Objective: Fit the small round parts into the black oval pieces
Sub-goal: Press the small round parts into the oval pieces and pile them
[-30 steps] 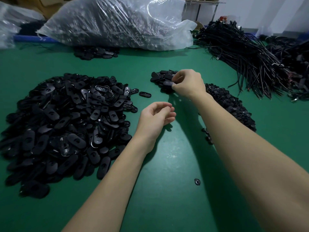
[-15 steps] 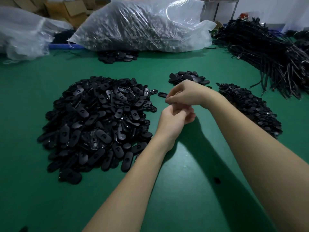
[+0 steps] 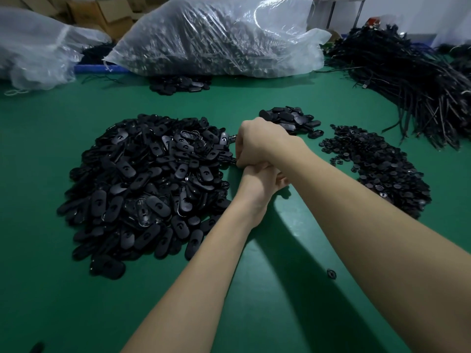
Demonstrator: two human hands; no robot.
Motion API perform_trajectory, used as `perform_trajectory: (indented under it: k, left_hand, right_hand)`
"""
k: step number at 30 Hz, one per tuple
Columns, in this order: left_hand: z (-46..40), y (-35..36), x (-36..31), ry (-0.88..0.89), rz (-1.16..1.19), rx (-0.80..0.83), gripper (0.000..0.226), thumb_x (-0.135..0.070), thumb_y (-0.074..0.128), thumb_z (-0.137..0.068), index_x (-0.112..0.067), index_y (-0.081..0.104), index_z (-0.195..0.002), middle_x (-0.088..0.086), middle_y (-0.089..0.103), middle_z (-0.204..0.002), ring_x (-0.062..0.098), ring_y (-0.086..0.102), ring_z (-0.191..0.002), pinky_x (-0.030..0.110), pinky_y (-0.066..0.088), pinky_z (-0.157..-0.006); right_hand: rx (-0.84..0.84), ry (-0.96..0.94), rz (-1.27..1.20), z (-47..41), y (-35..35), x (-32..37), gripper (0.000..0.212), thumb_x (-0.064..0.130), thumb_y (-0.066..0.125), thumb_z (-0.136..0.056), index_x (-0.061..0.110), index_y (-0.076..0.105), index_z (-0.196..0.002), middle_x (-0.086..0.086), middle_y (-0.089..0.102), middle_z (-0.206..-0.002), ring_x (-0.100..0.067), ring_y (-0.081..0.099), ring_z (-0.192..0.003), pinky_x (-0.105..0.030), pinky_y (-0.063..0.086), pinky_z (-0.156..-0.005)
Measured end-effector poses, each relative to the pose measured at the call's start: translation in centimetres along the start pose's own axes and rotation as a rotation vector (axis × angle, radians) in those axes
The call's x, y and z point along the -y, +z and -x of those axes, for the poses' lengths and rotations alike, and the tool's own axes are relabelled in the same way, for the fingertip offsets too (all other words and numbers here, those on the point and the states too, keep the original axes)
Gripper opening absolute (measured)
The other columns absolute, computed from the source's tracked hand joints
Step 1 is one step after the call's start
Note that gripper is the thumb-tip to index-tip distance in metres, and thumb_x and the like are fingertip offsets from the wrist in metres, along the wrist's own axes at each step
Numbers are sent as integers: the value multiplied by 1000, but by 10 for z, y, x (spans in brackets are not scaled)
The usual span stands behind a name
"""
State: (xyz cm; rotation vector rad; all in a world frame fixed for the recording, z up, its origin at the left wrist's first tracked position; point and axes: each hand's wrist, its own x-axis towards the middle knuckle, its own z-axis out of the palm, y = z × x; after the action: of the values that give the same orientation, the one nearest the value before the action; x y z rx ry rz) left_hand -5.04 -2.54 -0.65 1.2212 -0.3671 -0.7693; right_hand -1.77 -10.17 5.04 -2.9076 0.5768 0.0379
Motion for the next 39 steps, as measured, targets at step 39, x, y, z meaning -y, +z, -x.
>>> perform_trajectory:
  k: [39]
  left_hand:
    - [-5, -2, 14, 111, -146, -43, 2, -10, 63, -98, -11, 65, -98, 9, 69, -94, 12, 72, -77, 22, 57, -75]
  right_hand:
    - [-58, 236, -1085, 104, 13, -109, 19, 7, 64, -98, 16, 79, -107, -2, 74, -87, -7, 61, -61, -19, 56, -64]
